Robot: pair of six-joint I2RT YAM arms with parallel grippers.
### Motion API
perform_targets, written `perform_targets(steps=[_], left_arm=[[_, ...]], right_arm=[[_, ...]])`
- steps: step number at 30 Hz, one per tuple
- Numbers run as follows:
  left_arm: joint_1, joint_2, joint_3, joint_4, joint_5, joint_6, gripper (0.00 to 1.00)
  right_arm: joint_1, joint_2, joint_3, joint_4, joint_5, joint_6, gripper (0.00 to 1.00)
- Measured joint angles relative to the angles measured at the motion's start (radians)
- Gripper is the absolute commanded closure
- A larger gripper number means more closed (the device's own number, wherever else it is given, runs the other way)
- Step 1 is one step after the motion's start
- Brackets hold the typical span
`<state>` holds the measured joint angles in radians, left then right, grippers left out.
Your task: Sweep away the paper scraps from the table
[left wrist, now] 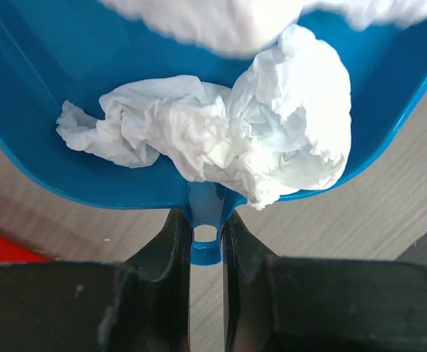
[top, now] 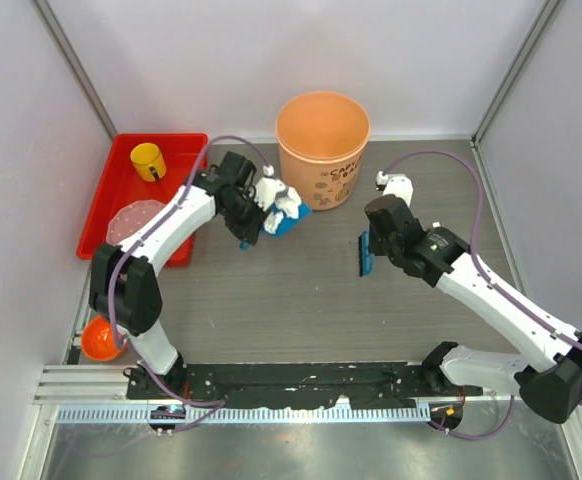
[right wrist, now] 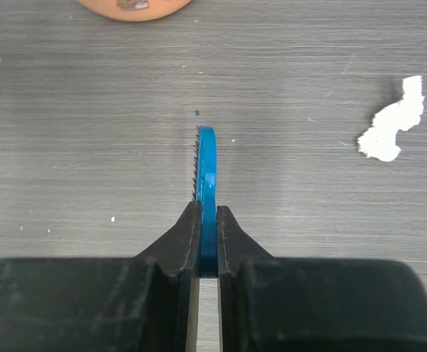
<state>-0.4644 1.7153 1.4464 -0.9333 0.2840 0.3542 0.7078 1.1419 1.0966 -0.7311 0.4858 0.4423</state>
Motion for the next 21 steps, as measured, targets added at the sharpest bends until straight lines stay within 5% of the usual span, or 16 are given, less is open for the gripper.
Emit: perform_targets(steps=[10,18,21], left_arm=[[0.113,0.002,0.329,0.017,-0.167,-0.067,1.0],[0.087,0.367,1.126,-0.066,-0.352,-0.055,1.0],[0.048,0.409,1.145,-0.021,-0.484,0.0,1.0]], right_arm=[[-0.254,-0.048,0.015,-0.019,-0.028,-0.085,0.99],[-0.33,-0.02,0.033,-0.023,-0.075,-0.138,0.99],[-0.373,-0.02,0.046,-0.033,-0.08,-0.158,0.99]])
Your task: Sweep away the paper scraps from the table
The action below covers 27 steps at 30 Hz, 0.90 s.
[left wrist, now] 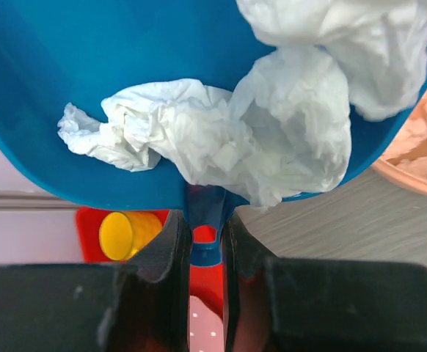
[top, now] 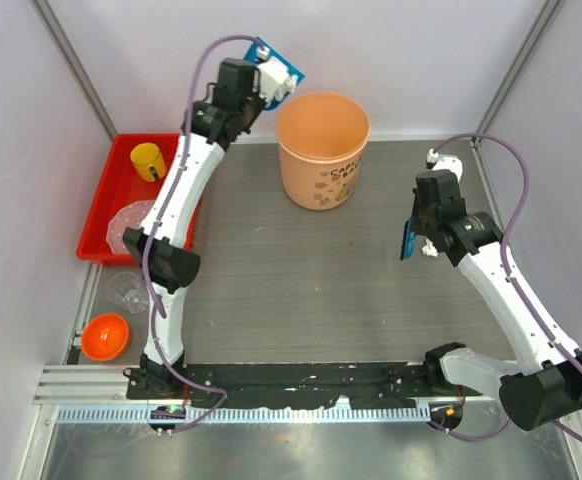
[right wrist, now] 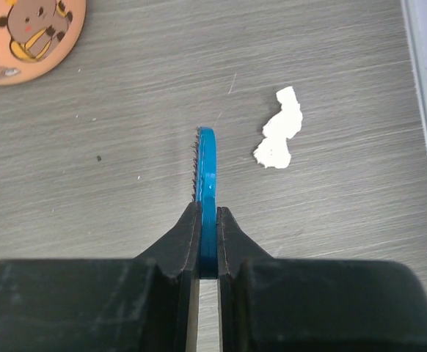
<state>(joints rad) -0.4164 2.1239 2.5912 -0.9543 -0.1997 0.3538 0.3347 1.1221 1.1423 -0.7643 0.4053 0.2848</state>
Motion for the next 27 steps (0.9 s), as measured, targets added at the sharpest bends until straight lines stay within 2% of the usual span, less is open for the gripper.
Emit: perform_targets(steps=[3,6,9,13,19,23,25,27], left_arm=[[-0.071,0.013,-0.077,0.085,-0.147,0.113,1.0],[-0.143,0.1,-0.033,0.184,-0.291,0.277,1.0],[-0.196,0.155,-0.069,0.378,-0.419,0.493,1.0],[-0.226,0.161,-0.262,0.731,-0.531,0.855,1.0],[-0.213,0.158,-0.45,1.16,-0.59,1.221,1.0],[-0.209,0.155,-0.493,1.239,-0.619,1.283,1.0],[-0.209,0.135,-0.479,1.153,-0.636,1.2,1.0],[-0.205,0.086,-0.447,0.95,-0.624,1.013,1.0]], right_arm=[[-0.028,0.0,0.029,-0.005,-0.003,-0.016,0.99],[-0.034,0.0,0.051,-0.004,-0.012,-0.023,0.99],[-0.034,0.0,0.053,-0.007,-0.024,-0.026,0.99],[-0.034,-0.005,0.053,-0.01,-0.032,-0.046,0.99],[-0.041,0.012,0.074,-0.037,-0.01,-0.102,0.99],[-0.055,0.052,0.092,-0.011,0.11,-0.2,0.99],[-0.059,0.056,0.053,0.066,0.185,-0.306,0.99],[-0.065,0.053,-0.03,0.19,0.232,-0.445,0.99]])
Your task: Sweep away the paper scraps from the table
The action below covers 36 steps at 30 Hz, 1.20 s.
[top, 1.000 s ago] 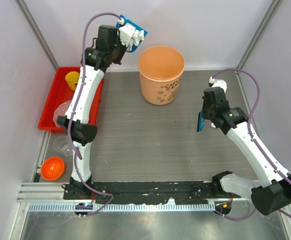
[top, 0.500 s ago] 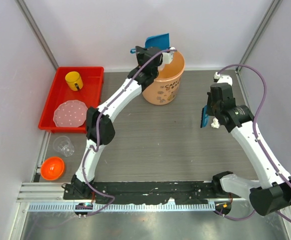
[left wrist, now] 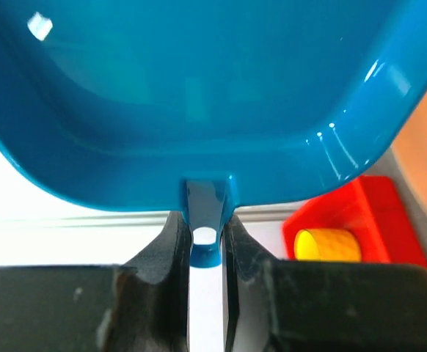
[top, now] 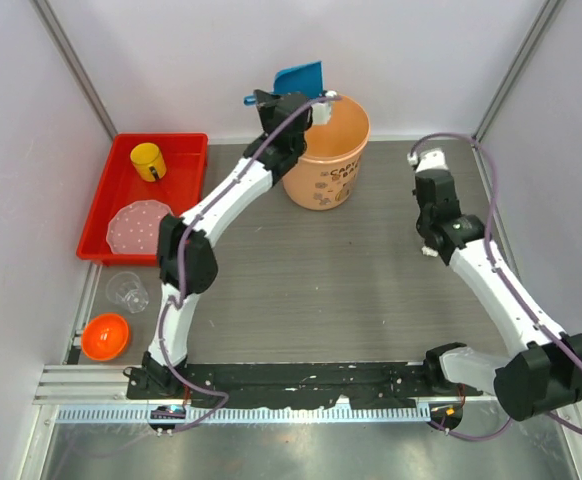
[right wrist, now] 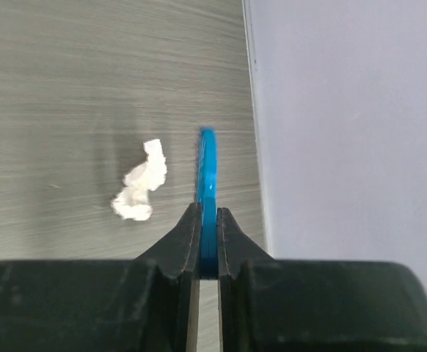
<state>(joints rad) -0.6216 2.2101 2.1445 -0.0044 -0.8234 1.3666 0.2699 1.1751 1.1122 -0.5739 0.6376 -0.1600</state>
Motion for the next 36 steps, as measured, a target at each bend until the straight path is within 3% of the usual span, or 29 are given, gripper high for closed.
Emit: perform_targets(steps=[5,8,13,16,23,29,33,36], left_arm=[[0.013,-0.249,-0.035,-0.405,0.13,-0.397,1.0],[0.041,-0.492,-0.204,-0.546,0.226,-0.572,1.0],[0.134,-0.711,-0.47,-0.644,0.341,-0.727,1.0],[0.195,-0.728,-0.626,-0.683,0.399,-0.779,1.0],[0.238,-0.728,-0.933,-0.716,0.473,-0.811,1.0],[0.237,-0.744,-1.006,-0.775,0.599,-0.814,1.0],[0.228,-0.746,-1.015,-0.818,0.663,-0.815,1.0],[0.199,-0.745,-1.039,-0.84,0.692,-0.819,1.0]], right_arm=[[-0.011,0.084,-0.23,0.287,-0.051,-0.4,0.99],[-0.014,0.201,-0.261,0.381,-0.137,-0.586,0.99],[0.061,0.28,-0.269,0.352,-0.182,-0.662,0.99],[0.2,0.277,-0.235,0.281,-0.175,-0.563,0.99],[0.498,0.26,-0.092,0.181,-0.254,-0.107,0.99],[0.628,0.296,0.028,0.138,-0.263,0.156,0.99],[0.67,0.314,0.166,0.044,-0.121,0.203,0.99],[0.636,0.281,0.201,-0.016,0.003,0.222,0.99]])
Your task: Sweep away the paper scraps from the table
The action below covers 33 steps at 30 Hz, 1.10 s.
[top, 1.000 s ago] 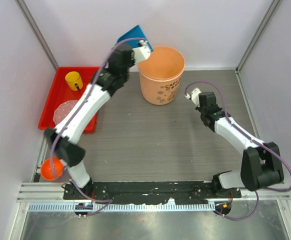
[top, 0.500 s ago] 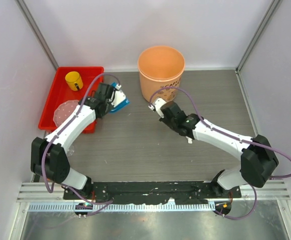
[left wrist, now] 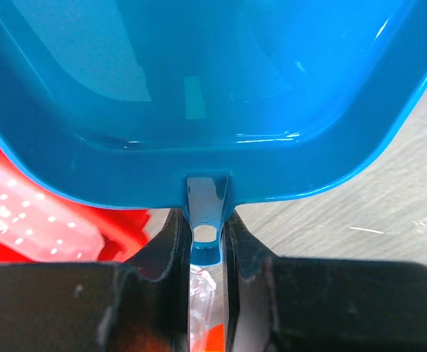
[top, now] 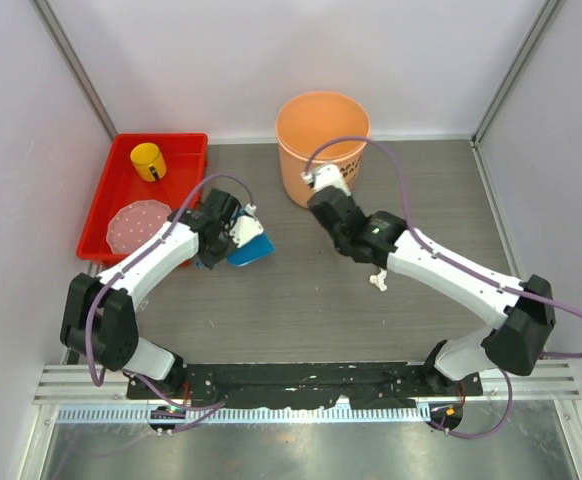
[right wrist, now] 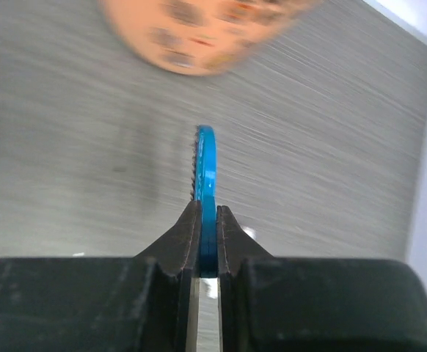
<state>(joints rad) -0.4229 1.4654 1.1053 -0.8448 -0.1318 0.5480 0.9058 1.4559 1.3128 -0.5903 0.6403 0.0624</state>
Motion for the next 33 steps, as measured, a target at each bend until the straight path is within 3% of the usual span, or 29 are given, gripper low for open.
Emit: perform_targets(steps=[6,9,15,21,33], left_arm=[[-0.097,0.063,-0.078,-0.028,0.031,-0.018,1.0],[-0.122,0.114,-0.087,-0.04,0.053,-0.024,1.0],[-0.138,0.174,-0.087,-0.045,0.085,-0.039,1.0],[-0.148,0.209,-0.087,-0.055,0.105,-0.047,1.0],[-0.192,0.258,-0.065,-0.07,0.165,-0.066,1.0]], right_arm=[[-0.268,-0.127,-0.101,-0.159,0.149,0.098,0.99],[-0.337,-0.158,-0.176,-0.215,0.175,0.135,0.99],[-0.307,-0.039,-0.209,-0.231,0.045,0.177,0.99],[-0.181,0.015,-0.196,-0.171,-0.066,0.211,0.99],[-0.065,0.06,-0.116,0.088,-0.336,0.323,0.99]])
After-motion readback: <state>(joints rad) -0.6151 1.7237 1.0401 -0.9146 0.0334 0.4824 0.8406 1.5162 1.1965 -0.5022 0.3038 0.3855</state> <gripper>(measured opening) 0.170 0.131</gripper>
